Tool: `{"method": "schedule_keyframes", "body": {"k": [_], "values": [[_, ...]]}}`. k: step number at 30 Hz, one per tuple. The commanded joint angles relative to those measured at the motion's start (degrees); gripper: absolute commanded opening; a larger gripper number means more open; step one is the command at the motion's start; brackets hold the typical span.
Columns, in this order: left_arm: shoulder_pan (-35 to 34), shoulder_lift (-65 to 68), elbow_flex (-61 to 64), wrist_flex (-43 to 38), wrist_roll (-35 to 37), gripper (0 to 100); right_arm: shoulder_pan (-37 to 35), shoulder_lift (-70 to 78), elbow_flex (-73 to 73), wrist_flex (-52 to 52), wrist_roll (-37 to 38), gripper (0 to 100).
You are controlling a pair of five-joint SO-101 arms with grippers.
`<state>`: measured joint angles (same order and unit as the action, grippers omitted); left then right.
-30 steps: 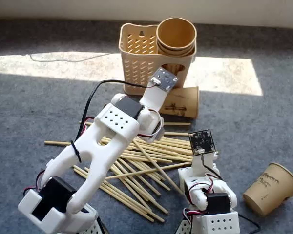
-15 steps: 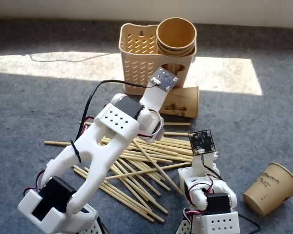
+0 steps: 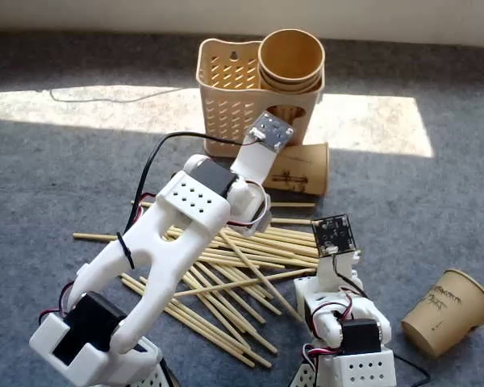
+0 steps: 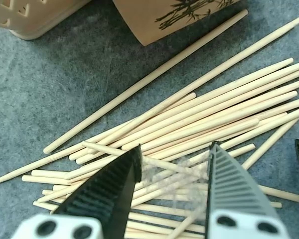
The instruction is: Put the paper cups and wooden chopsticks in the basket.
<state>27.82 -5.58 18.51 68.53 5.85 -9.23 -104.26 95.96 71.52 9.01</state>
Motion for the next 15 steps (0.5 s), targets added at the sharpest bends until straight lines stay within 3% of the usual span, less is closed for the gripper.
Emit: {"method": "schedule_keyframes", "body": {"k": [1, 15], "values": [[1.1, -0.9, -2.9, -1.6, -0.1, 22, -0.7, -0.9, 6.7, 0.0, -0.4, 1.0], [1.2, -1.5, -2.8, -1.5, -0.1, 22, -0.7, -0.9, 6.7, 0.0, -0.4, 1.0]]}}
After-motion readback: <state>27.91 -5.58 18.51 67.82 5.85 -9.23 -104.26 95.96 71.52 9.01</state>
